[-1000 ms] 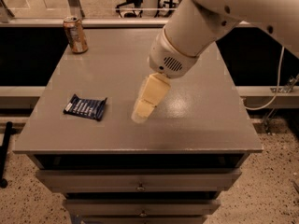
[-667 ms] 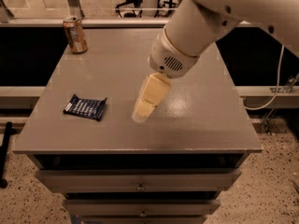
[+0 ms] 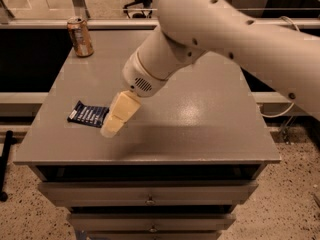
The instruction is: Pick rxbar blueberry
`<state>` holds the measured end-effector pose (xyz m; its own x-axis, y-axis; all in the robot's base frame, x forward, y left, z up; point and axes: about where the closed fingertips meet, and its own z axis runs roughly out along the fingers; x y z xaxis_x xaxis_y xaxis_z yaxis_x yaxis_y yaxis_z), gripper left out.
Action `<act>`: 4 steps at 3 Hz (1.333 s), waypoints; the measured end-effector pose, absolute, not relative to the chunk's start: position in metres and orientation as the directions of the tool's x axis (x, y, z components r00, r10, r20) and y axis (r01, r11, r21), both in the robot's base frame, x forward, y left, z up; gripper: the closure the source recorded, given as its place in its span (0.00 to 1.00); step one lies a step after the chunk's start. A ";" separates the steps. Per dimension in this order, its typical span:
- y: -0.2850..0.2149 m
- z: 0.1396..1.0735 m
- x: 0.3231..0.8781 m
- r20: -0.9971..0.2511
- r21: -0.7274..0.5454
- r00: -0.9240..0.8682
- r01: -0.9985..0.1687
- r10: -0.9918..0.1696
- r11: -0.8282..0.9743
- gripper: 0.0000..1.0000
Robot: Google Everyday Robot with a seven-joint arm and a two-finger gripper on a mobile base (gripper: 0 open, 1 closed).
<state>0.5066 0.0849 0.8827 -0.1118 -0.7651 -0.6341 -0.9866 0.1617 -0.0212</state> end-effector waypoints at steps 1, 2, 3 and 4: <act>0.143 0.863 0.515 -0.696 -0.024 -0.078 -0.991 -0.714 0.132 0.00; 0.176 0.849 0.524 -0.722 -0.032 -0.057 -0.993 -0.689 0.116 0.00; 0.185 0.841 0.530 -0.723 -0.034 -0.055 -0.993 -0.689 0.115 0.00; 0.183 0.833 0.536 -0.720 -0.028 -0.069 -0.991 -0.690 0.128 0.11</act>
Offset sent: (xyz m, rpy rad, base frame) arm 0.0256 0.1171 -0.0423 0.1598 -0.0396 0.0579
